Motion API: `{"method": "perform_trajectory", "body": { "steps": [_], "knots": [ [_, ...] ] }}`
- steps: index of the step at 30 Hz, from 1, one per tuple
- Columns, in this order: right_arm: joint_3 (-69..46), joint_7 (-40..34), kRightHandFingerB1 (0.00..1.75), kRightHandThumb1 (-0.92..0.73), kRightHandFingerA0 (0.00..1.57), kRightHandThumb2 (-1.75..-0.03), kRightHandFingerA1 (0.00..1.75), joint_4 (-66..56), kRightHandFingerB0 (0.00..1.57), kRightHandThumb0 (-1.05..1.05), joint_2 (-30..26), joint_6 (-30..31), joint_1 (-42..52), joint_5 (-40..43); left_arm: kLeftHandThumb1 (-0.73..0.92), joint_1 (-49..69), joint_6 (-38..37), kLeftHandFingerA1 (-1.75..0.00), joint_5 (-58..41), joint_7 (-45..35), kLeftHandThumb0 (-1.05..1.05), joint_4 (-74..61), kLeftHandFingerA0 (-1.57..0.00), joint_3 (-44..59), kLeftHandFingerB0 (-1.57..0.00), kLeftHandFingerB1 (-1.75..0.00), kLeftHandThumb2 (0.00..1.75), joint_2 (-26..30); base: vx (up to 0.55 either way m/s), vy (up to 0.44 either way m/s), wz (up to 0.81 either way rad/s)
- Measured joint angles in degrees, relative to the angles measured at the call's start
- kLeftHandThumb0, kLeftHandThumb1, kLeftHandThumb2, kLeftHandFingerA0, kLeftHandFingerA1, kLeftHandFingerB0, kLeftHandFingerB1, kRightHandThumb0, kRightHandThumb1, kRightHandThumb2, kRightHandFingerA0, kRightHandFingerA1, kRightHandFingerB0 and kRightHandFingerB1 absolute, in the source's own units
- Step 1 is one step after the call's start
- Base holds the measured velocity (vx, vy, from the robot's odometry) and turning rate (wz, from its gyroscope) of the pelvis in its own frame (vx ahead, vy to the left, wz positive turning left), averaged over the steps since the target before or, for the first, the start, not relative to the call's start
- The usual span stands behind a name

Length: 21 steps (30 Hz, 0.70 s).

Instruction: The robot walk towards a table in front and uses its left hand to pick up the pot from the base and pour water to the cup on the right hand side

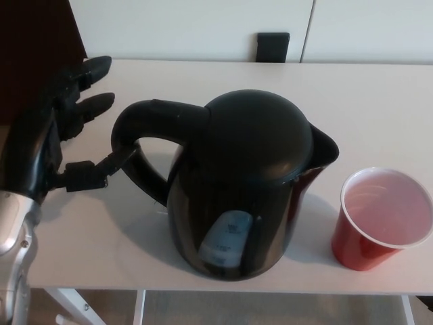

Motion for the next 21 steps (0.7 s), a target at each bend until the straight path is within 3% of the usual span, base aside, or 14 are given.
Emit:
{"method": "perform_trajectory", "body": {
  "steps": [8,9,21],
  "knots": [
    [0.0,-0.2,0.55,-0.62,0.49,-0.69,0.78,-0.1,0.37,-0.25,0.0,0.2,-0.7,0.0,0.39,-0.7,0.6,-0.45,0.2,0.0,-0.48,0.0,-0.36,-1.0,-0.29,-0.4,0.65,0.0,0.0,0.0,0.0],
    [0.0,-0.2,0.61,-0.6,0.49,-0.69,0.82,0.0,0.43,-0.27,0.0,0.2,-0.8,0.0,0.38,-0.8,0.6,-0.45,0.3,0.0,-0.5,0.0,-0.37,-1.3,-0.29,-0.4,0.65,0.0,0.0,0.0,0.0],
    [-0.2,-0.8,0.56,-0.61,0.52,-0.67,0.84,0.4,0.39,-0.27,0.0,0.5,-1.4,0.0,0.38,-1.1,0.5,-0.44,1.5,0.0,-0.44,0.6,-0.35,-4.5,-0.3,-0.4,0.63,0.0,0.0,0.0,0.0]
  ]
}}
